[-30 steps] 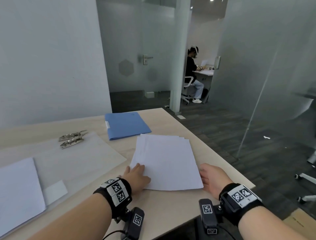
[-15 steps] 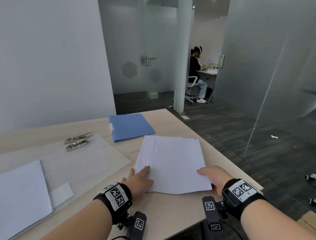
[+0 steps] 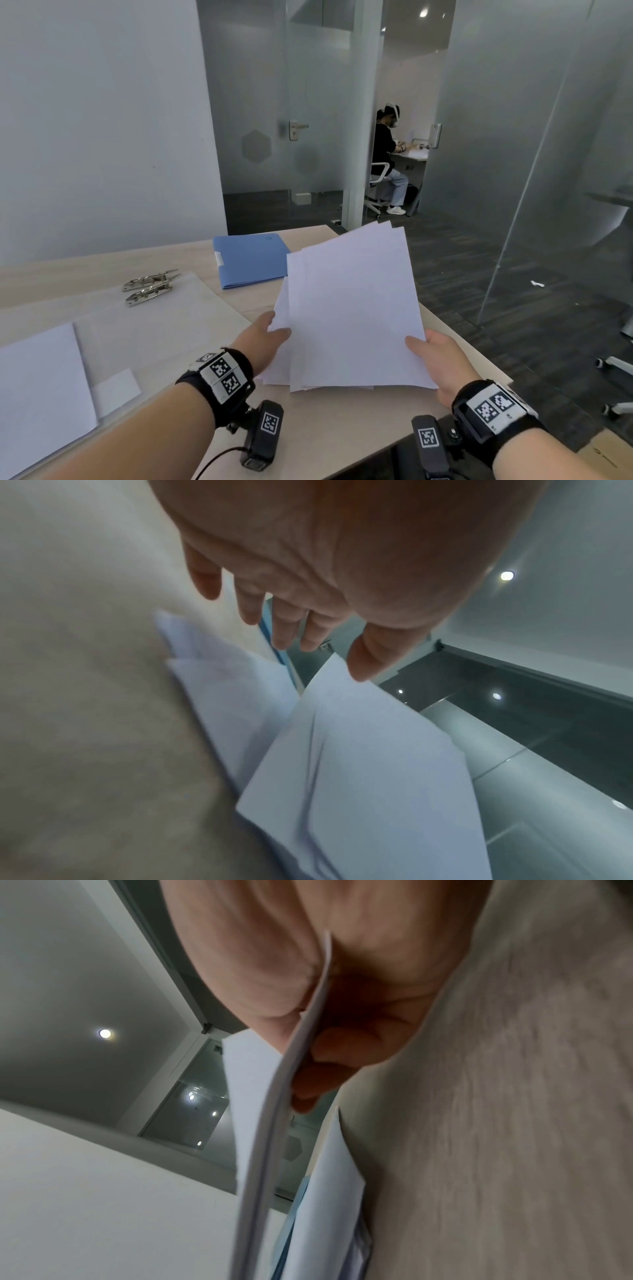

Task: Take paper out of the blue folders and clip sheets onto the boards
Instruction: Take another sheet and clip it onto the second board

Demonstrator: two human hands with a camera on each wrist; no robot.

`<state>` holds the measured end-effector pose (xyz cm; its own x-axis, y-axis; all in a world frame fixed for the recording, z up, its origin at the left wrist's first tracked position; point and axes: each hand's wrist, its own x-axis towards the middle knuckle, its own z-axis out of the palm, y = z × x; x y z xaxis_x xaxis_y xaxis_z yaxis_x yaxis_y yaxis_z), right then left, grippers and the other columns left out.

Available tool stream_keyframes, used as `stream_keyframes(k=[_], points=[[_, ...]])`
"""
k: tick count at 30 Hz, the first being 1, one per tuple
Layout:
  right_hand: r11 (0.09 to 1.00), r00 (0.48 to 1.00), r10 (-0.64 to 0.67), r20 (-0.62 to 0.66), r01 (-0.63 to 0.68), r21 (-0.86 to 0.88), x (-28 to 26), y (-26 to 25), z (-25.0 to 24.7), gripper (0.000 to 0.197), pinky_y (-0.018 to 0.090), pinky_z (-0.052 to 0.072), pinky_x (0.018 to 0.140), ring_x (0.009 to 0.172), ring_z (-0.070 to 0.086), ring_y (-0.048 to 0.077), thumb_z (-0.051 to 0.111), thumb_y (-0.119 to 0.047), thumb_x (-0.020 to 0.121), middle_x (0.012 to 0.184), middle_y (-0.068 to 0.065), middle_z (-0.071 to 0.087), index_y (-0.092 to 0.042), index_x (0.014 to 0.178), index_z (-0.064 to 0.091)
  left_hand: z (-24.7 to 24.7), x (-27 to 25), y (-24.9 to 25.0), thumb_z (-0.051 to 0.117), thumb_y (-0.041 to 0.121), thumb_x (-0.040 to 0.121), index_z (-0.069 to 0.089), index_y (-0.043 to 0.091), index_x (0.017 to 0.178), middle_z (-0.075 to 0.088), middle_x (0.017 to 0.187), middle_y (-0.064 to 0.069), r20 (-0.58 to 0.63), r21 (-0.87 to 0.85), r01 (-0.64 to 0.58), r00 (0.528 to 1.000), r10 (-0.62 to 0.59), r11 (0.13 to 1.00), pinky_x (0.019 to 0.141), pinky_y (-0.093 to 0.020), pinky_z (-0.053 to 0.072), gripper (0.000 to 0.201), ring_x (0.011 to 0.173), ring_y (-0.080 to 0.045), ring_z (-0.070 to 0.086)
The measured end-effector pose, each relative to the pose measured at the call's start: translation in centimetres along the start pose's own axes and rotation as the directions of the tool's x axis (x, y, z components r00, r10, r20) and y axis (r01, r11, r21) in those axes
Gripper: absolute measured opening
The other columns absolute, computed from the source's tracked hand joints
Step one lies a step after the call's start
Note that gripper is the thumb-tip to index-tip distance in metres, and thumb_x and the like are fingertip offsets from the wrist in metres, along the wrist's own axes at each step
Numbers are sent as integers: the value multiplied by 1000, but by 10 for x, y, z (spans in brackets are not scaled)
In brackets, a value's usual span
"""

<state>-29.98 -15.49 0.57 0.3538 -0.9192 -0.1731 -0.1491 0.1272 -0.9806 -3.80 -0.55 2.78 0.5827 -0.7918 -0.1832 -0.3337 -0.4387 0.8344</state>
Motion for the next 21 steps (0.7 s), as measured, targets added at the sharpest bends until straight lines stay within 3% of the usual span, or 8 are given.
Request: stream_keyframes(k=[3,5,7,9,13,18,21], points=[[995,998,-53,35,50,87,-7,-5,6,19,36,55,72,90,72,27,55,-10,101,98,7,79,-10,98,73,-8,7,14,55,35,95,30,18,150,52,145,-5,-55,-243,-45,998,32,969,109,-42,40,63,128,-27,52],[987,995,-88,51,80,142,-7,-5,11,18,40,56,79,93,72,29,55,-10,101,102,10,79,-10,101,73,-13,9,24,55,29,95,53,19,132,67,124,-6,-86,-395,-100,994,71,913,98,-49,51,39,110,-27,65],[975,989,-132,70,117,187,-7,-7,16,19,46,56,89,100,72,30,55,-9,101,108,11,79,-9,106,73,-16,8,34,55,28,93,65,20,112,74,110,-5,-146,-454,-185,980,132,872,92,-49,55,23,99,-26,70],[964,980,-182,84,162,209,-5,-11,19,22,46,55,92,104,72,29,54,-8,101,112,9,78,-10,112,72,-17,6,42,55,30,92,67,24,106,76,103,1,-197,-489,-258,963,183,833,89,-43,56,19,97,-23,71],[946,966,-238,104,206,250,-2,-22,20,25,38,55,87,103,73,22,53,-6,101,113,4,78,-14,115,71,-16,2,50,53,28,97,66,22,107,76,102,3,-239,-509,-353,934,265,785,83,-36,55,17,95,-19,71],[963,975,-185,123,154,223,0,-10,21,22,38,57,83,98,74,24,58,-7,99,111,6,79,-14,115,71,-4,0,30,58,24,96,66,25,110,76,107,5,-187,-463,-355,935,302,812,91,-40,55,16,101,-18,71],[960,978,-174,115,142,239,0,-3,19,22,37,57,81,97,75,24,59,-6,99,111,8,79,-11,116,71,5,-4,25,59,19,96,67,23,107,76,103,5,-194,-484,-345,938,286,804,90,-38,55,14,101,-20,71]])
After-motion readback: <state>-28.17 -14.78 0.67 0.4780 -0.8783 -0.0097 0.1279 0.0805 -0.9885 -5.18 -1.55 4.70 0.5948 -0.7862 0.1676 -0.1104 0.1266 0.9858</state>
